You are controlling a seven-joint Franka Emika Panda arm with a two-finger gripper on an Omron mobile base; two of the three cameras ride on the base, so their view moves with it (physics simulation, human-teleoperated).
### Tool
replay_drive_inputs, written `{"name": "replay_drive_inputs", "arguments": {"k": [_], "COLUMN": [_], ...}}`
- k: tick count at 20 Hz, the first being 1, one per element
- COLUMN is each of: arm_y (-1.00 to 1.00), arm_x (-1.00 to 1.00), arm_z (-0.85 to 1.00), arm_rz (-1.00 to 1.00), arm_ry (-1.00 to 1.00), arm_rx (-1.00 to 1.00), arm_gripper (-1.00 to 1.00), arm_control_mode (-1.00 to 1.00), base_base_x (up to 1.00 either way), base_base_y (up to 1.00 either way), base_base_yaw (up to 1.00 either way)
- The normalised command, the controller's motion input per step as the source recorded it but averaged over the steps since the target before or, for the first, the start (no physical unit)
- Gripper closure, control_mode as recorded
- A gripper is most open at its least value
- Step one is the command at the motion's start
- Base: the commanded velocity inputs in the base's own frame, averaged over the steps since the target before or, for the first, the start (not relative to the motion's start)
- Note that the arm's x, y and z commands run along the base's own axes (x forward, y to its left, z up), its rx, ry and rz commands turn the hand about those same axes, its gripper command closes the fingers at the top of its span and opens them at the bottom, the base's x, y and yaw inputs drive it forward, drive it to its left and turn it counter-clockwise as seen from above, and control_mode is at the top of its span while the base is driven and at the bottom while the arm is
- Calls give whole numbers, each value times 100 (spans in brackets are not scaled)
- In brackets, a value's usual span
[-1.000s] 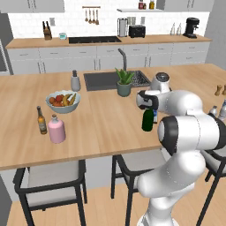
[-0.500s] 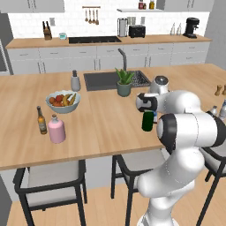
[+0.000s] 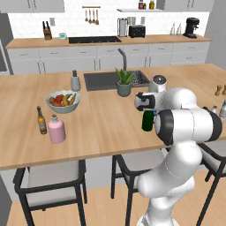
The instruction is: Move the plastic bottles in the middle to the plastics group, and the glass bottles in the middle to the glass group.
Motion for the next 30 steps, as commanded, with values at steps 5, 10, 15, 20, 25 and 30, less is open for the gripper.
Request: {"name": "replay_drive_inputs", "arguments": {"k": [5, 10, 15, 20, 25, 30], "arm_y": [-4, -5, 0, 0, 0, 0], "arm_x": [0, 0, 0, 0, 0, 0], "arm_z": [-7, -6, 0, 0, 0, 0], "arm_rz": [0, 0, 0, 0, 0, 0], "arm_ry": [0, 0, 0, 0, 0, 0], "arm_rx": [0, 0, 0, 0, 0, 0], "arm_gripper": [-100, -100, -100, 100, 100, 100], "arm_control_mode": [-100, -100, -100, -100, -100, -100], "base_base_x": [0, 0, 0, 0, 0, 0], "base_base_y": [0, 0, 0, 0, 0, 0], "base_base_yaw": [0, 0, 0, 0, 0, 0]}}
